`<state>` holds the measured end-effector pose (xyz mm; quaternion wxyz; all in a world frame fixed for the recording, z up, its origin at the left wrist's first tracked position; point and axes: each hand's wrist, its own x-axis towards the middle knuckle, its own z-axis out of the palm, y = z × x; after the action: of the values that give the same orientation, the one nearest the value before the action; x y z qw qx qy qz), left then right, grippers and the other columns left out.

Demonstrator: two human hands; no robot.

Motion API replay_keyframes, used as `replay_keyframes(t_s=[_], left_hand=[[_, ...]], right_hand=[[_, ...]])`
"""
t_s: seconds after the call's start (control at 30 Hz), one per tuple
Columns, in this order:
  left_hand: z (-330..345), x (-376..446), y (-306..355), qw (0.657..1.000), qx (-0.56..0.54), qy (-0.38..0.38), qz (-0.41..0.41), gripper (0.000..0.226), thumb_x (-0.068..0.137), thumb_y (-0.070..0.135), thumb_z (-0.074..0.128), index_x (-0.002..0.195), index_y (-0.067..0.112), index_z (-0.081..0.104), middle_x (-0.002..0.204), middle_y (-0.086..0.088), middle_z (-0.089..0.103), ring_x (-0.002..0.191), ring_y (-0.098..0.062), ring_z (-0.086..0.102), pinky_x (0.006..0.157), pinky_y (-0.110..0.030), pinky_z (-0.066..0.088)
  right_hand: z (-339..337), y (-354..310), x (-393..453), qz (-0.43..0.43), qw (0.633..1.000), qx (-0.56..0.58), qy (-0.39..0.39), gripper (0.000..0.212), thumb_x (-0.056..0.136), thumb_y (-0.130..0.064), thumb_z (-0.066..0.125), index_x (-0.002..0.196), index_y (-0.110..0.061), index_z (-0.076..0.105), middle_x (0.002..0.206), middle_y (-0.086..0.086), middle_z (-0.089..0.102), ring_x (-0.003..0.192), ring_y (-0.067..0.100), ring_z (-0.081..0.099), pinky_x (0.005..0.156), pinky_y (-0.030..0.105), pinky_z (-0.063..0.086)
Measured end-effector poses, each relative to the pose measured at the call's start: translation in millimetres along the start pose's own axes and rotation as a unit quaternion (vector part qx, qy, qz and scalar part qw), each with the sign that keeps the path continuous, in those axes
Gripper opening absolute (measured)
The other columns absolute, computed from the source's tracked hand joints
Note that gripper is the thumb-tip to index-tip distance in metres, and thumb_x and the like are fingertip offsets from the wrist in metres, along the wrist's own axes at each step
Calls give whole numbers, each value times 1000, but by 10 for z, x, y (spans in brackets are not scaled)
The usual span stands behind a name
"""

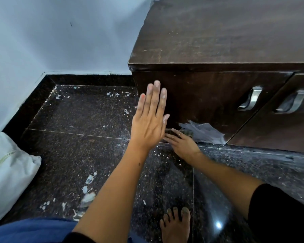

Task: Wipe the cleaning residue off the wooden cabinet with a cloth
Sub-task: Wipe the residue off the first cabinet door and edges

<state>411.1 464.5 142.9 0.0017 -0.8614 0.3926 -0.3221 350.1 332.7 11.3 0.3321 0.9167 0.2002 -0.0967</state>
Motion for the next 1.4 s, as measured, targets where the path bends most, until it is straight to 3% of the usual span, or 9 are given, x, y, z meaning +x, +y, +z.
replay_keyframes(t_s=[0.1, 0.27, 0.53, 0.7, 0.83, 1.03, 1.1, 1.27, 1.4], left_hand=[[46, -127, -17, 999, 23, -30, 30, 63, 98, 33, 23, 147, -1, 2, 153, -17, -2, 143, -28, -3, 118, -41, 3], [44, -152, -52, 998, 26, -54, 24, 62, 99, 34, 15, 147, -1, -1, 154, -17, -7, 145, -29, -3, 119, -41, 1], [-6, -112, -52, 996, 29, -78, 17, 61, 98, 34, 10, 147, -1, -1, 154, -17, -9, 144, -28, -4, 118, -40, -3], [-24, -83, -3, 996, 34, -84, 6, 62, 98, 35, 10, 146, -1, -3, 153, -18, -12, 143, -29, -8, 118, -41, -3], [-18, -121, 6, 995, 28, -99, -8, 63, 99, 35, 12, 145, -2, -7, 151, -19, -16, 142, -30, -12, 117, -41, -5], [-18, -121, 62, 994, 22, -108, -20, 64, 98, 36, 13, 144, -3, -10, 150, -20, -21, 142, -32, -14, 117, -42, -7], [-23, -97, 89, 994, 24, -103, -21, 64, 98, 36, 11, 144, -3, -10, 150, -21, -20, 142, -32, -14, 117, -42, -7], [-28, -75, 114, 997, 7, -74, -20, 63, 98, 35, 16, 146, -2, -3, 152, -20, -10, 144, -31, -4, 118, -42, -3], [10, -84, 179, 998, -5, -57, -3, 63, 98, 34, 18, 146, -3, 4, 153, -20, -7, 144, -31, 1, 118, -43, 1]], right_hand=[[173, 234, -309, 69, 992, -22, 104, 56, 99, -27, 34, 149, -14, 13, 150, 3, -23, 141, 19, -18, 112, 50, -20], [19, 360, -406, 191, 936, 27, 294, 49, 94, -14, 32, 142, -10, 38, 152, -5, 28, 137, 13, 37, 117, 40, 11], [213, 381, -580, 14, 997, 6, 73, 52, 102, -18, 26, 150, -10, 9, 153, -6, -16, 146, 17, -6, 111, 43, -18], [278, 493, -935, 195, 954, 38, 225, 54, 87, -8, 30, 139, -11, 45, 150, -5, 32, 135, 16, 40, 119, 38, 10], [78, 551, -802, 278, 904, 59, 319, 48, 94, -1, 26, 139, -7, 41, 146, 1, 40, 133, 21, 40, 116, 39, 15], [202, 426, -779, 94, 982, 32, 162, 56, 94, -12, 27, 144, -5, 3, 155, -3, -7, 146, 17, 10, 118, 39, 4], [264, 423, -940, 132, 979, 55, 144, 54, 92, -14, 27, 145, -9, 17, 154, -7, 3, 144, 16, 21, 118, 37, 14], [271, 354, -1139, 341, 893, 131, 265, 63, 77, 3, 47, 139, -5, 41, 145, 8, 40, 130, 29, 47, 117, 41, 15], [-141, 199, -873, 452, 743, 397, 293, 93, 63, 28, 53, 146, -1, 21, 154, 17, 8, 141, 34, 7, 108, 50, 36]])
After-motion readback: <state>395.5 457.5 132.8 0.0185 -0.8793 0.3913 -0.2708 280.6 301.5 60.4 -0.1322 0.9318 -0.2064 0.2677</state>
